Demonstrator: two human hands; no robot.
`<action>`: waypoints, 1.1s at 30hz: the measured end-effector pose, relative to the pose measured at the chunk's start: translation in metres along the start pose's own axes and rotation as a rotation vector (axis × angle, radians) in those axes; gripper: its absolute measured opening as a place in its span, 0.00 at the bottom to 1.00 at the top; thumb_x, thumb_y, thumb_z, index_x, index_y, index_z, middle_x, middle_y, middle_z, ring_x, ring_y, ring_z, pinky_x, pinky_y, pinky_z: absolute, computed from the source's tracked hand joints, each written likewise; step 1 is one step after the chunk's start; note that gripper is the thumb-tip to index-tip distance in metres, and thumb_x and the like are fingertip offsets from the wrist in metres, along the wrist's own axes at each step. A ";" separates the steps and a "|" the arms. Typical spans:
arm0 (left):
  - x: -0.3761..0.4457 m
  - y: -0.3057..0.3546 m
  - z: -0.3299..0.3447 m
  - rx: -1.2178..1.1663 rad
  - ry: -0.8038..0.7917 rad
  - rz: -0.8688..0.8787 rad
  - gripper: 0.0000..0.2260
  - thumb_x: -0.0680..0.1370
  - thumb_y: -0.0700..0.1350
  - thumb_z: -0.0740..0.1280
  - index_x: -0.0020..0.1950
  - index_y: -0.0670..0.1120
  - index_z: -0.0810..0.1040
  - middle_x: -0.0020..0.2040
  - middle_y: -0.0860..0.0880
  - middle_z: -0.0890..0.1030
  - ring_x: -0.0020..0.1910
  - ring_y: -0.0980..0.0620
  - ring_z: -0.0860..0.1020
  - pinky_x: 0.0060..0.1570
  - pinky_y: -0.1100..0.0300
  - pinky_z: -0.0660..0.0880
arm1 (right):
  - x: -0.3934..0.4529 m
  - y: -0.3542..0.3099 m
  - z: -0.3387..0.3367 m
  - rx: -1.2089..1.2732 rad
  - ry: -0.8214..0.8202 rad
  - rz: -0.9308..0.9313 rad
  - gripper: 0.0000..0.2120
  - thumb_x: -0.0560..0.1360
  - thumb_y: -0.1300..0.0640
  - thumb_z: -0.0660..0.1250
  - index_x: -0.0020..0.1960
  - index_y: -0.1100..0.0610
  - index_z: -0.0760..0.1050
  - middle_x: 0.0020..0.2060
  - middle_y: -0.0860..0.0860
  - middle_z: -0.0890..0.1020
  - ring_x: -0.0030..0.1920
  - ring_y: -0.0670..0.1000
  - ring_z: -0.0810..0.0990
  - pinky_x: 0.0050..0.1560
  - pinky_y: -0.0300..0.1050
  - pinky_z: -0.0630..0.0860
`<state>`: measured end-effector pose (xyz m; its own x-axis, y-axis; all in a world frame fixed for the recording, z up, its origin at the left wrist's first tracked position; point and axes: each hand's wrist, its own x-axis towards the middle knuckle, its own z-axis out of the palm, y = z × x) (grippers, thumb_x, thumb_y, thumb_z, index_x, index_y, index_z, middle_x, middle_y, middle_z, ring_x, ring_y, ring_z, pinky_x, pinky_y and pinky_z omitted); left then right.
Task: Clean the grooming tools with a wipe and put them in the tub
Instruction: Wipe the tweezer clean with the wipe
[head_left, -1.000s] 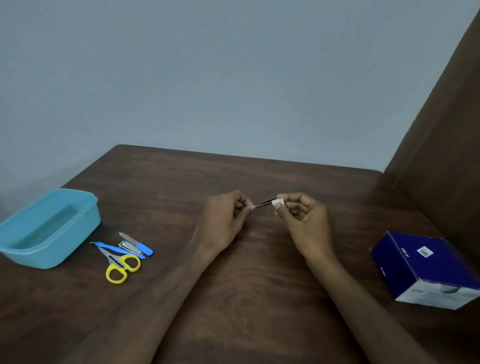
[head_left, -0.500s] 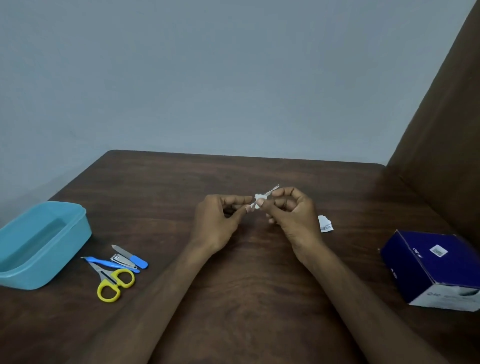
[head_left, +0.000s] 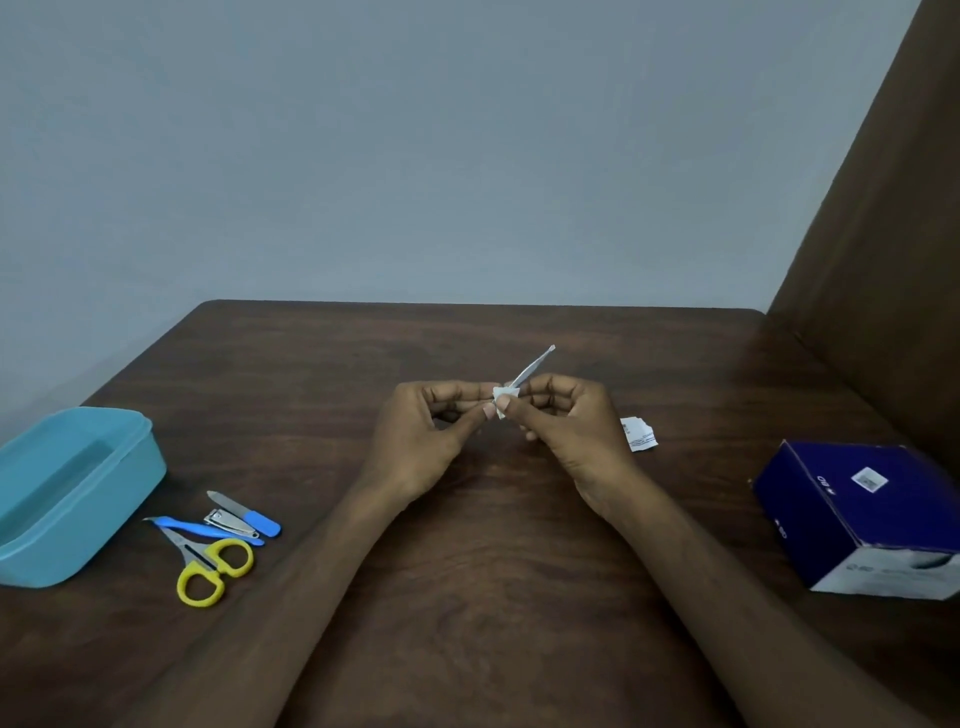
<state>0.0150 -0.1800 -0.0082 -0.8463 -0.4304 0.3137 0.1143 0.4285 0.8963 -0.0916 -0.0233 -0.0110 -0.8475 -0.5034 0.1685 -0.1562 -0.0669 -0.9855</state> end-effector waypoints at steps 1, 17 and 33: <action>0.000 0.000 0.000 0.008 -0.001 -0.002 0.08 0.80 0.42 0.76 0.58 0.51 0.90 0.46 0.56 0.90 0.42 0.63 0.86 0.40 0.69 0.77 | 0.000 0.000 0.000 -0.006 -0.001 -0.007 0.05 0.73 0.58 0.82 0.45 0.56 0.86 0.37 0.52 0.87 0.35 0.46 0.80 0.37 0.42 0.77; -0.004 0.007 0.004 0.188 -0.074 0.008 0.05 0.81 0.48 0.75 0.45 0.53 0.89 0.41 0.60 0.89 0.43 0.58 0.87 0.50 0.54 0.83 | 0.003 0.001 -0.001 0.083 0.146 -0.019 0.09 0.75 0.56 0.80 0.50 0.59 0.84 0.40 0.52 0.87 0.29 0.47 0.78 0.31 0.42 0.75; -0.005 0.009 0.004 0.200 -0.056 0.032 0.08 0.82 0.51 0.74 0.44 0.52 0.88 0.40 0.58 0.88 0.40 0.58 0.86 0.43 0.60 0.80 | 0.000 -0.002 0.001 0.026 0.056 -0.005 0.12 0.75 0.60 0.80 0.54 0.63 0.82 0.39 0.51 0.87 0.29 0.46 0.78 0.30 0.39 0.74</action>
<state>0.0183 -0.1711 -0.0028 -0.8723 -0.3715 0.3178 0.0406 0.5928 0.8044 -0.0910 -0.0236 -0.0091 -0.8741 -0.4537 0.1732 -0.1473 -0.0921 -0.9848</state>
